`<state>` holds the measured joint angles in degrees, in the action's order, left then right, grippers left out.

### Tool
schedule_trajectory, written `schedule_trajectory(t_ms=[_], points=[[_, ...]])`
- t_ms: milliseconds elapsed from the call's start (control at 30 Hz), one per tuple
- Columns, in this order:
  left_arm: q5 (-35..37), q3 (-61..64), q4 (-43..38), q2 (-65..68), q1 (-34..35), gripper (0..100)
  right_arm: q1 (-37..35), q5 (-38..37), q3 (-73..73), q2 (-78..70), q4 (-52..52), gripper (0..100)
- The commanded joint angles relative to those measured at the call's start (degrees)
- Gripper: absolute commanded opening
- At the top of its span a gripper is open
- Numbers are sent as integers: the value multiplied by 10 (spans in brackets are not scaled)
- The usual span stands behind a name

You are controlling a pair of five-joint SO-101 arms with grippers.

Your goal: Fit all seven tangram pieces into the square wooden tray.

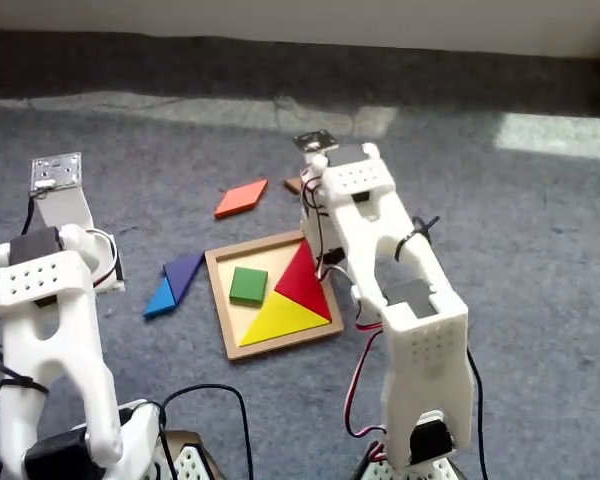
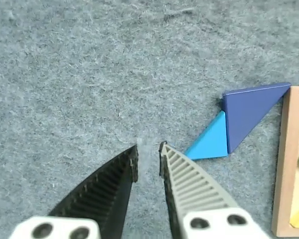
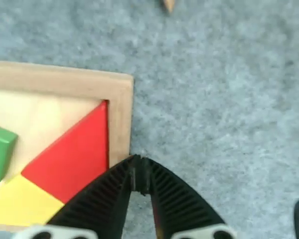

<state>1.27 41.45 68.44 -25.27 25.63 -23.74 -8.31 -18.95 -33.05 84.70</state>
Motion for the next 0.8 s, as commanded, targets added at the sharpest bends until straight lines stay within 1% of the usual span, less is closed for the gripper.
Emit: schedule_trajectory(t_ms=[0, 67, 133, 233, 400, 533, 767], points=[[8, 28, -41, -17, 6, 98, 51, 6, -107, 7, 41, 5], [8, 49, -65, -17, 4, 98, 68, 6, -155, 5, 44, 5], [8, 65, -83, -17, 4, 98, 78, 4, -192, 3, 20, 5], [8, 83, -99, -17, 4, 98, 83, 4, -194, -15, -77, 5], [8, 111, -132, -17, 6, 98, 94, 5, -183, -96, -262, 5], [8, 127, -149, -19, 6, 98, 81, 3, -184, -158, -369, 5], [8, 128, -161, -17, 5, 98, 69, 5, -184, -167, -499, 5]])
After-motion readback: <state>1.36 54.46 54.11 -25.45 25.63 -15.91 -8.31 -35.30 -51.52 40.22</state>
